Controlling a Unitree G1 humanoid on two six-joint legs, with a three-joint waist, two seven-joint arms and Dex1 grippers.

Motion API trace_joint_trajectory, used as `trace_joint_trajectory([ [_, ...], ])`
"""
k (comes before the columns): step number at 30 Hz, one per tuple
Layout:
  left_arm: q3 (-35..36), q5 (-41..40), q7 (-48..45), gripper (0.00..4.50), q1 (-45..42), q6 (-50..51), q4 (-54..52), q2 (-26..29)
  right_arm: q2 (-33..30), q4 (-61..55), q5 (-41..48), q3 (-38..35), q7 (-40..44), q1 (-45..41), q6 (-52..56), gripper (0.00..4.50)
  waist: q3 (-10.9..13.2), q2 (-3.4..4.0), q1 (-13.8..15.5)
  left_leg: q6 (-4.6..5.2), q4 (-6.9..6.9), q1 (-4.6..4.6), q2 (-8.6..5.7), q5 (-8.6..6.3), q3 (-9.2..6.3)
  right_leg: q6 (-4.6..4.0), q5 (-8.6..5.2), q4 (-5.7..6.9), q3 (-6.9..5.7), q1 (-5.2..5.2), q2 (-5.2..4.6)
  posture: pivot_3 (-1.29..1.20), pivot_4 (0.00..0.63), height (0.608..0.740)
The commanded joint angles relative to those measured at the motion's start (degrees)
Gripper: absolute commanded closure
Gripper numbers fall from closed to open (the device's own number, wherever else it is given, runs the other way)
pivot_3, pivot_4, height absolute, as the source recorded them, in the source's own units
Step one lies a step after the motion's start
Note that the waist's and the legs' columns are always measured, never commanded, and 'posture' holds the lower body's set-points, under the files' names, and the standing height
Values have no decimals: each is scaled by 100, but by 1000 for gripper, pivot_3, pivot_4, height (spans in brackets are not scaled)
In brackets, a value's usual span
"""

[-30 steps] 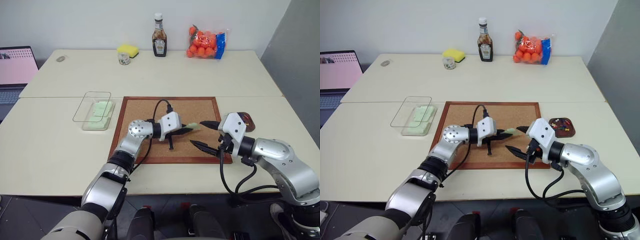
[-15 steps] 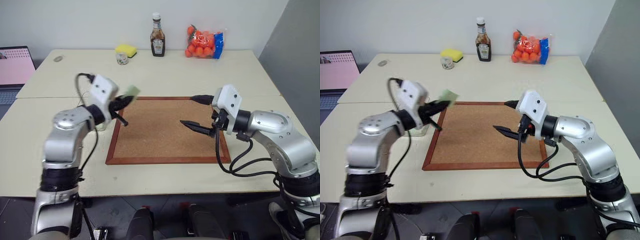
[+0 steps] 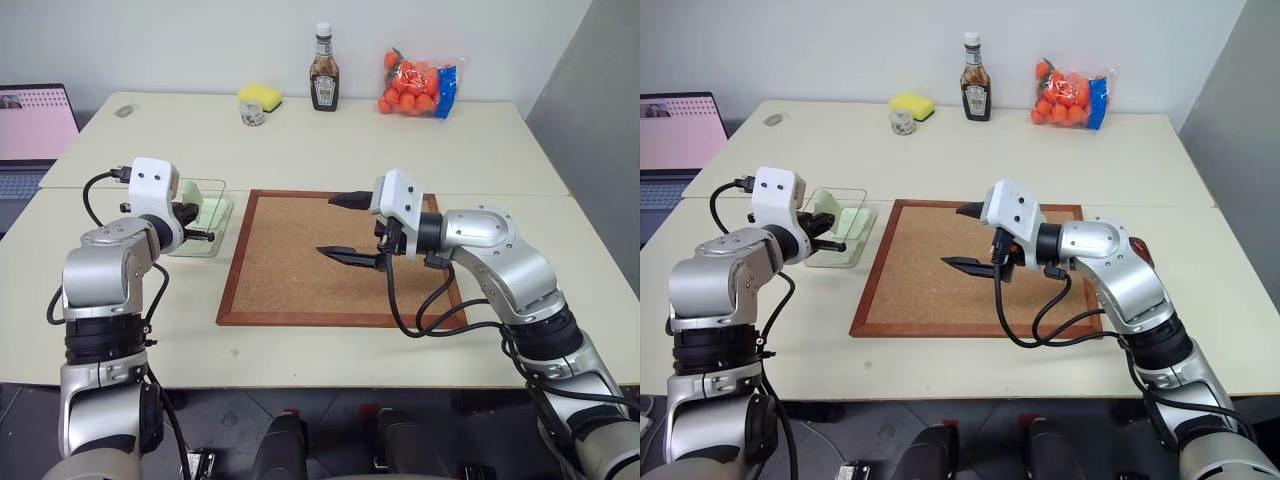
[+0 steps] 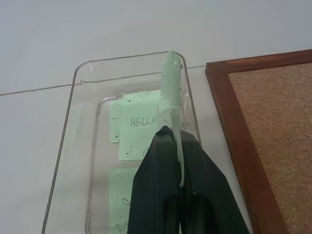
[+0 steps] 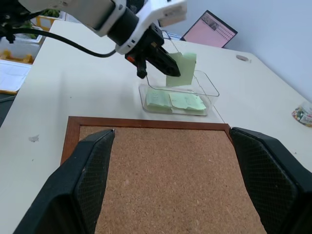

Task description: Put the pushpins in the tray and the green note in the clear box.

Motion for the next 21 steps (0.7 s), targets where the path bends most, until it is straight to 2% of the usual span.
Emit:
trace_joint_trajectory([
  [1, 529, -190, 315, 4500, -479, 275, 546, -26, 68, -88, -46, -52, 20, -116, -119, 517, 0, 0, -3, 0, 0, 0, 0, 0, 0, 0, 0, 0, -1, 0, 0, 0, 150, 740],
  [5, 978, -273, 797, 3770, -931, 355, 1196, -76, 107, -131, -54, -59, 3, -92, -80, 410, 1, -2, -12, 0, 0, 1, 0, 0, 2, 0, 0, 2, -1, -2, 0, 0, 150, 740],
  [7, 973, -269, 887, 3385, -1105, 284, 1399, -40, 110, -156, -49, -65, -1, -81, -54, 410, 4, -7, -12, -1, 0, 0, 0, 0, -1, 0, 0, 2, -2, -2, -1, 0, 150, 740],
  [17, 787, -268, 901, 1547, -1222, 308, 1660, 54, 122, -233, -8, -90, -46, -51, 34, 410, 5, -8, -8, -3, 0, 0, -2, 1, 1, -8, 5, 3, -1, -3, -7, 0, 150, 740],
  [21, 368, -239, 595, 743, -1154, 215, 1527, 64, 122, -283, 12, -121, -103, -41, 80, 410, 5, -8, -8, -4, 0, -1, -3, 1, 2, -8, 6, 4, -1, -3, -7, 0, 150, 740],
])
